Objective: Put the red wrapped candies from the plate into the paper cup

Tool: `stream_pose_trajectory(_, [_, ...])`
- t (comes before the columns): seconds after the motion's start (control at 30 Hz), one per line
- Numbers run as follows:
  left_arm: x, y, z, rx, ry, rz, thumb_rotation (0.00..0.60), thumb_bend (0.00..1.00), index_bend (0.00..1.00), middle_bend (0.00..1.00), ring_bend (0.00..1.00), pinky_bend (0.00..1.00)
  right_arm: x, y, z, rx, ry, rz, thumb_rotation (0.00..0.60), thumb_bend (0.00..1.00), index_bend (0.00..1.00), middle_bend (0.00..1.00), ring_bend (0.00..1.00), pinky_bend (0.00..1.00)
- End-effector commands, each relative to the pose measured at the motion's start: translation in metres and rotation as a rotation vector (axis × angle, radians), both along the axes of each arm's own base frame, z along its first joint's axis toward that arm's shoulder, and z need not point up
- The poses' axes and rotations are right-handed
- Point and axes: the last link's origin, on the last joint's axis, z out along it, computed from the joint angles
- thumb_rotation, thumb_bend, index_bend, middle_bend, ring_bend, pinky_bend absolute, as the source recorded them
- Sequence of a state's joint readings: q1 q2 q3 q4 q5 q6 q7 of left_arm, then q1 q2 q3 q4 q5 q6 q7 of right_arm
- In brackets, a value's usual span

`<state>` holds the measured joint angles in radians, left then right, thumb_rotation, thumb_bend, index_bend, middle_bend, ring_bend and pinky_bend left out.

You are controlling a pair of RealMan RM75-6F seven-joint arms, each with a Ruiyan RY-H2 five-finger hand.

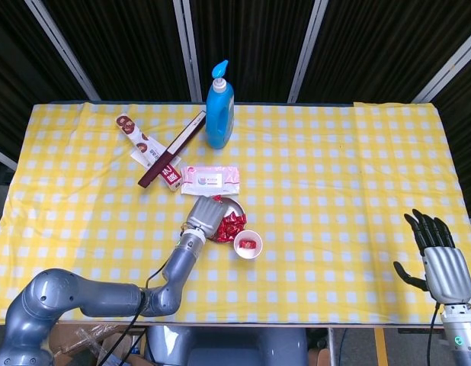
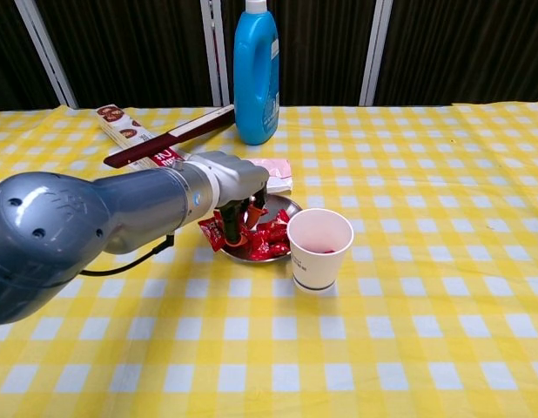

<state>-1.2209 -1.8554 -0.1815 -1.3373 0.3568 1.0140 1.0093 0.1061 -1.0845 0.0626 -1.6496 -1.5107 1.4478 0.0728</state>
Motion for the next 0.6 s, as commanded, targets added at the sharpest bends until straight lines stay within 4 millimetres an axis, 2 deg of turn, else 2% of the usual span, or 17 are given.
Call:
stream_pose_trajectory(0.03, [0.0, 0.001, 0.001, 0.01, -0.009, -0.001, 0.6, 0.43, 0.59, 0.64, 0.87, 0.92, 0.0, 0.0, 0.0, -0.001, 0.0, 0.0, 0.6, 0.36, 0.0, 0.0, 0.0, 0.0])
stream_pose_trajectory(0.23, [0.003, 0.006, 0.009, 0.038, -0.03, -0.013, 0.6, 0.43, 0.6, 0.65, 0.87, 0.92, 0.0, 0.0, 0.0, -0.001, 0.0, -0.003, 0.6, 0.36, 0.0, 0.0, 0.0, 0.0])
stream_pose_trajectory(0.6, [0.017, 0.016, 0.037, 0.095, -0.089, -0.028, 0.6, 0.43, 0.6, 0.65, 0.87, 0.92, 0.0, 0.0, 0.0, -0.003, -0.002, -0.004, 0.6, 0.36, 0.0, 0.0, 0.0, 0.0])
